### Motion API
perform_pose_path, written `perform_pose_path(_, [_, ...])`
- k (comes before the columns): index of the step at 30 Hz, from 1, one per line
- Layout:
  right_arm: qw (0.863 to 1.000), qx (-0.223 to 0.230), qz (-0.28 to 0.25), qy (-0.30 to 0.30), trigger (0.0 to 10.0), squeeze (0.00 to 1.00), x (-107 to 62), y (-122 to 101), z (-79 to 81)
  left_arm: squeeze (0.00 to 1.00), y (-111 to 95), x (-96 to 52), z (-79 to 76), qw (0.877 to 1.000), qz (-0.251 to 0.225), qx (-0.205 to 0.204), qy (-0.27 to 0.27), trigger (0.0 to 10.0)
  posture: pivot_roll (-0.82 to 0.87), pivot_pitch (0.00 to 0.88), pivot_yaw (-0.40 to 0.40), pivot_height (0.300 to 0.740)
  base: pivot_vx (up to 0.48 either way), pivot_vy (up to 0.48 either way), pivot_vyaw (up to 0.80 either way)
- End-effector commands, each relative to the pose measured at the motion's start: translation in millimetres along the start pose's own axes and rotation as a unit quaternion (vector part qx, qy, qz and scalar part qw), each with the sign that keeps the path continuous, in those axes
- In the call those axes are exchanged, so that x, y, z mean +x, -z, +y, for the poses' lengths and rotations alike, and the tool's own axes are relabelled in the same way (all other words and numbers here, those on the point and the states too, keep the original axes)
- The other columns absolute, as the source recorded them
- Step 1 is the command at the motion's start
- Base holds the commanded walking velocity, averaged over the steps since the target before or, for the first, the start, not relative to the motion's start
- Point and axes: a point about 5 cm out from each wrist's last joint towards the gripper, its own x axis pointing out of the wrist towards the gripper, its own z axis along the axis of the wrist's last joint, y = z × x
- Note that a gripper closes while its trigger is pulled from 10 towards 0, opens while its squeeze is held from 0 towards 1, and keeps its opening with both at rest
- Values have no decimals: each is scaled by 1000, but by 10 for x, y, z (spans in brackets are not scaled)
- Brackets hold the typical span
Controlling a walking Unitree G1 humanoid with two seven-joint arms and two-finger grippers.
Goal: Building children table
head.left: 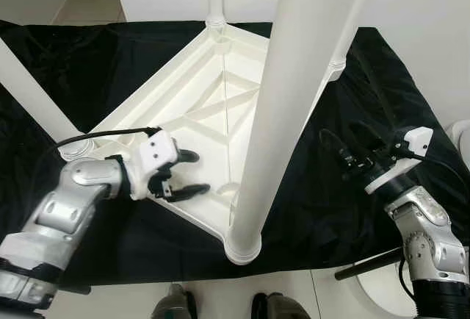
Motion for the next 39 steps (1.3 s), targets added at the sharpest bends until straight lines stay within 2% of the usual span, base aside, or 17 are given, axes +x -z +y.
perform_pose_path(1, [1000,-1,4,3,10000,0,-22,5,3,533,27,3,-23,1000,13,9,21,10000,-74,117,18,740,0,0,0])
perform_pose_path(2, [1000,-2,4,3,10000,0,-22,4,3,0,41,4,-39,999,17,9,30,10000,-77,118,19,740,0,0,0])
perform_pose_path(6, [1000,-3,5,4,10000,0,-32,2,4,0,88,21,-83,998,32,16,56,10000,-79,118,23,740,0,0,0])
perform_pose_path(12, [1000,-3,5,6,10000,0,-32,3,7,0,112,45,-59,998,41,26,51,10000,-82,118,27,740,0,0,0])
perform_pose_path(17, [1000,-5,5,9,10000,0,-25,9,10,0,217,133,62,996,86,35,19,10000,-86,115,29,740,0,0,0])
perform_pose_path(21, [1000,-7,5,10,10000,0,-19,9,7,0,238,149,101,994,98,40,14,10000,-86,113,29,740,0,0,0])
perform_pose_path(26, [1000,-9,4,10,10000,0,-1,10,8,0,181,181,234,993,108,39,5,10000,-88,107,37,740,0,0,0])
perform_pose_path(27, [1000,-9,4,9,10000,0,2,14,13,0,174,181,246,993,108,39,5,8902,-89,107,39,740,0,0,0])
perform_pose_path(28, [1000,-9,4,10,10000,0,2,16,17,0,169,179,256,993,107,40,5,6902,-89,107,39,740,0,0,0])
perform_pose_path(29, [1000,-8,4,10,10000,0,2,19,20,0,171,180,266,993,107,41,6,6902,-92,105,43,740,0,0,0])
perform_pose_path(30, [1000,-9,4,11,10000,0,-1,21,21,0,172,179,275,994,106,39,5,0,-93,105,44,740,0,0,0])
perform_pose_path(39, [1000,-10,5,16,10000,0,-21,35,24,0,196,164,295,994,104,37,8,0,-96,99,48,740,0,0,0])
